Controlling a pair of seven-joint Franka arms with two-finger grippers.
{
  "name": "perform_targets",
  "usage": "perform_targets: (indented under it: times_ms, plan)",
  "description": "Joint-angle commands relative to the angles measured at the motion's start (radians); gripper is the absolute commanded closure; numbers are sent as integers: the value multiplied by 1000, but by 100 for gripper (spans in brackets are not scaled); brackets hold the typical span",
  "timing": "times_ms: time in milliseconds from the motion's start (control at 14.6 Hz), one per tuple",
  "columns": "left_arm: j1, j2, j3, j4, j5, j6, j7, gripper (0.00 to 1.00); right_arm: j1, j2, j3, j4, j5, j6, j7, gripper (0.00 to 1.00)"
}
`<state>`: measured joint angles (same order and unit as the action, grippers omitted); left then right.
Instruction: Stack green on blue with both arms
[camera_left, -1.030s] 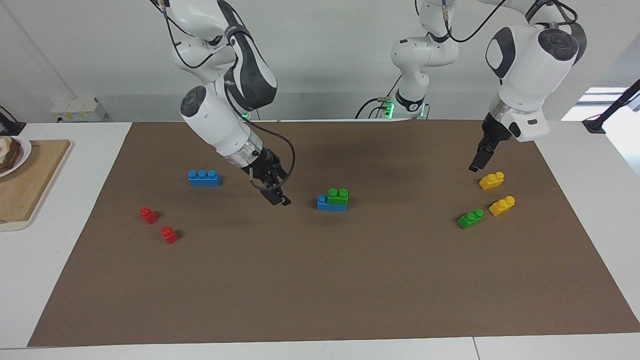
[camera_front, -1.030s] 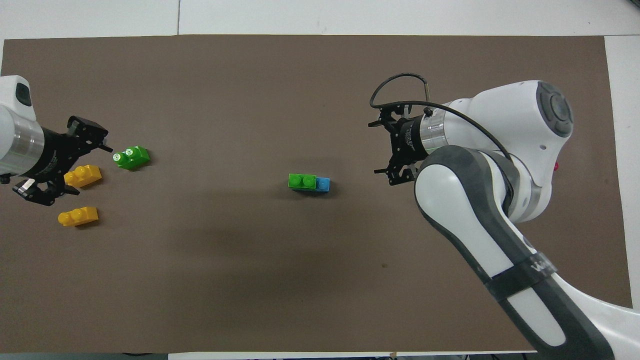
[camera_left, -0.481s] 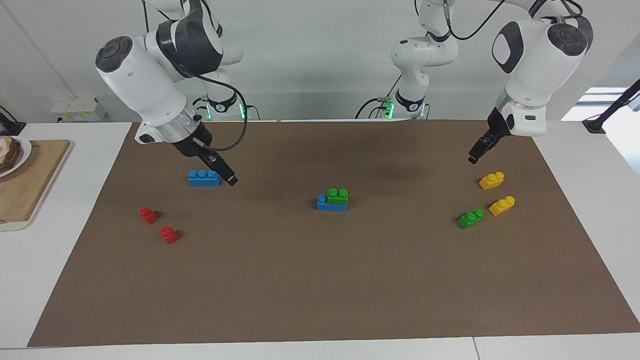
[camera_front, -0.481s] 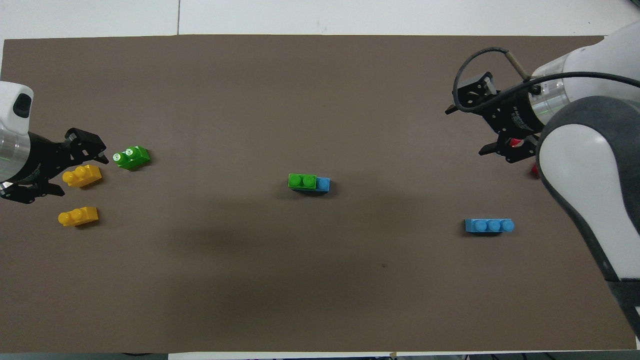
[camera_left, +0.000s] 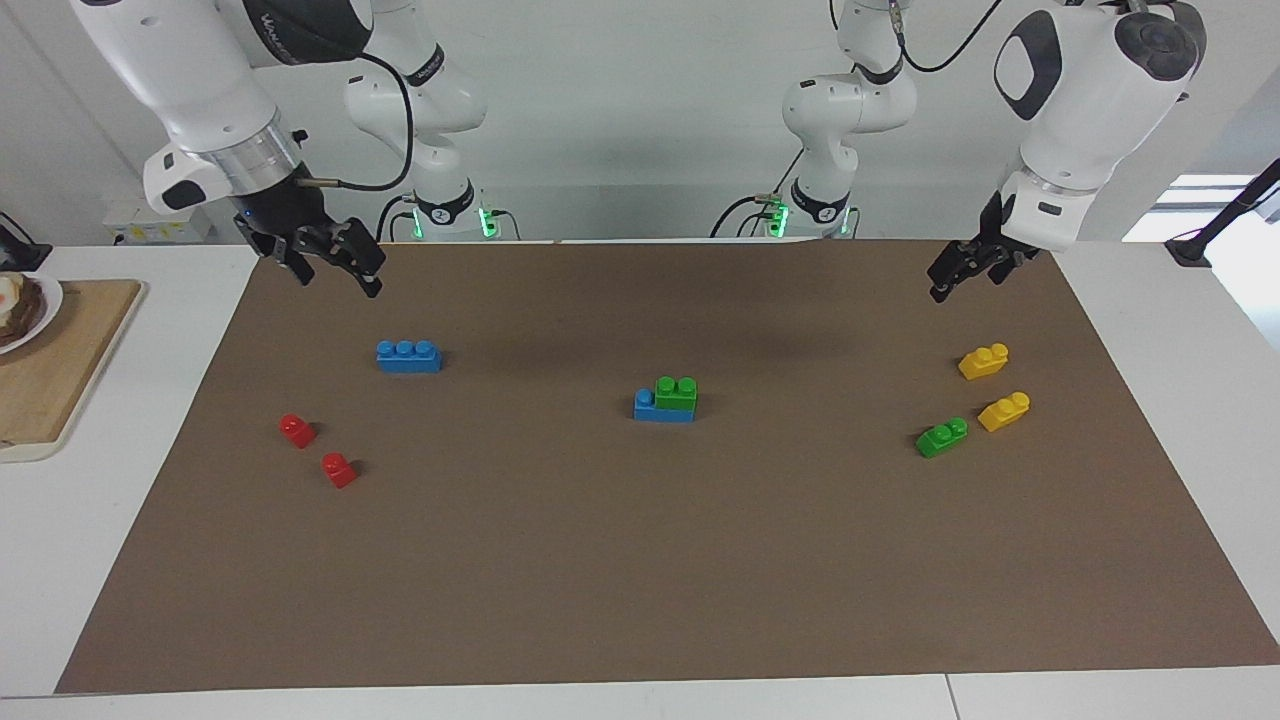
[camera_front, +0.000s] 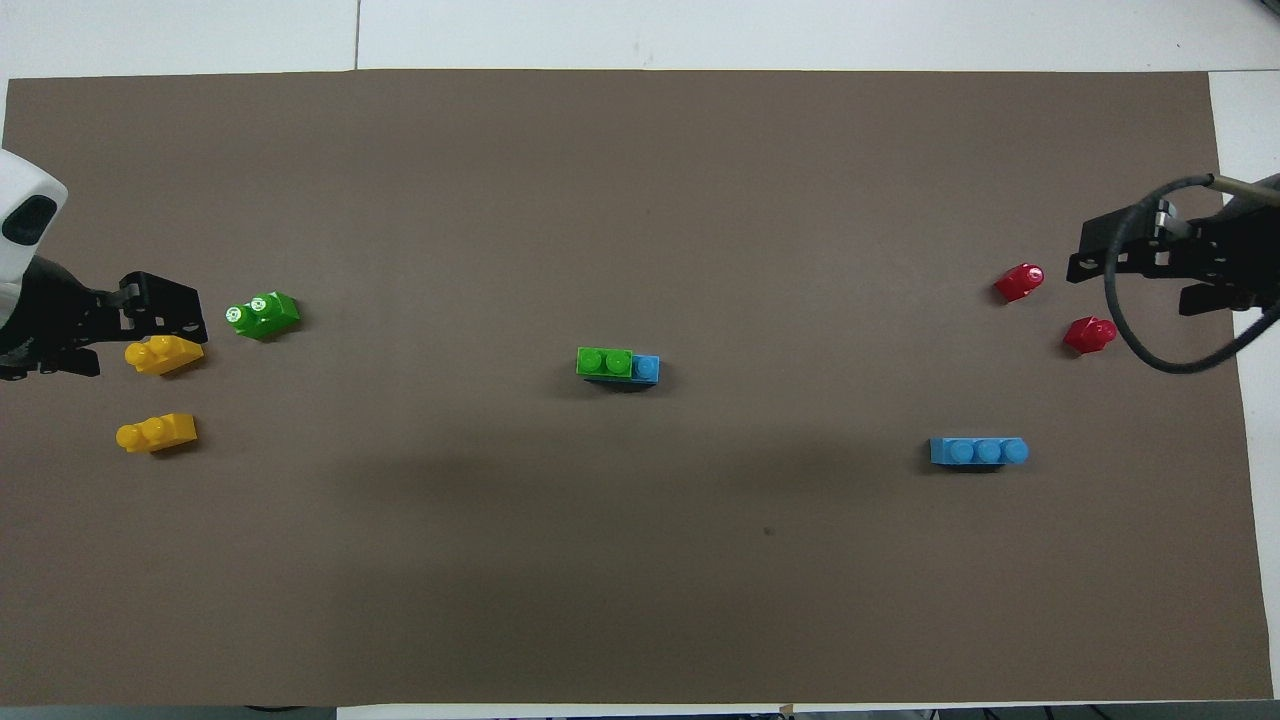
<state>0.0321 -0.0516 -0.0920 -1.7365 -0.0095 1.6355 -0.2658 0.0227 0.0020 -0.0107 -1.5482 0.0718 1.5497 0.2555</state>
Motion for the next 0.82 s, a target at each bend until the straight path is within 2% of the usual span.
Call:
perform_targets:
  times_ms: [0, 412, 755]
  plan:
    - [-21, 51, 9, 95, 3, -45, 39, 0, -30, -43, 9, -4, -35, -69, -120, 0]
    - [-52, 108, 43, 193, 2, -98, 77, 0, -30, -63, 9, -22, -58, -100, -116, 0]
    - [-98, 111, 78, 199, 5, -97, 82, 0, -32, -63, 9, -23, -81, -100, -116, 0]
